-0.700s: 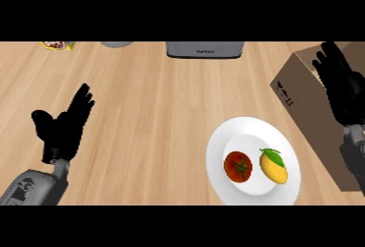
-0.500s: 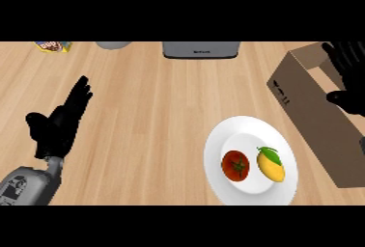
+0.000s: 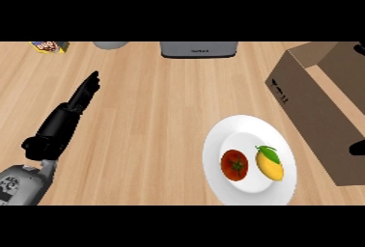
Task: Pick the lemon from the plate and place it in the cardboard box
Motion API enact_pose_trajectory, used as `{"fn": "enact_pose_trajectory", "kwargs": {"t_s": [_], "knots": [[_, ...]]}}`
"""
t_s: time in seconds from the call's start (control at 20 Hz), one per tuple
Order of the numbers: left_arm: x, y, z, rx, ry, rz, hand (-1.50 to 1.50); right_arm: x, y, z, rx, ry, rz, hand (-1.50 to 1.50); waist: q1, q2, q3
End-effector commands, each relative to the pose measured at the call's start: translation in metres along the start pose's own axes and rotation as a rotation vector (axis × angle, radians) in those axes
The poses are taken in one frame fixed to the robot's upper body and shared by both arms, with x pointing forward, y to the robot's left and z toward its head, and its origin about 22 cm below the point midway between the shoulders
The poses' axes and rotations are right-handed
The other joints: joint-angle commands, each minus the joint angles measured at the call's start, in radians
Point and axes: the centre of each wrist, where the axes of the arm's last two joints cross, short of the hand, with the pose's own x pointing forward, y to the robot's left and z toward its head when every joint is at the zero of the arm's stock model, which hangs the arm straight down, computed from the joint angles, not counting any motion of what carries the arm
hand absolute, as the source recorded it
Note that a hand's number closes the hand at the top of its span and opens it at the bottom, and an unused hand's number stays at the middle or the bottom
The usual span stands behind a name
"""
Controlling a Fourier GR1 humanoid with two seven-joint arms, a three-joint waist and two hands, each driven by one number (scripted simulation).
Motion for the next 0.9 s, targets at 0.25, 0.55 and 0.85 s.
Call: {"fn": "enact_pose_trajectory", "kwargs": {"t_s": [0.25,0.55,0.85], "knots": [[-0.017,-0.004,0.009,-0.052,-0.025,-0.008,0.0,-0.004,-0.013,0.032,0.314,-0.18,0.316,-1.5,0.008,-0.001,-0.003],[-0.026,-0.003,0.006,-0.042,-0.017,-0.025,0.0,0.024,0.014,0.013,0.592,-0.085,0.562,-1.5,0.001,-0.004,-0.005],[-0.008,0.009,-0.003,-0.061,-0.031,-0.011,0.0,0.055,0.071,0.005,0.717,-0.029,0.727,-1.5,0.005,-0.006,-0.005]]}}
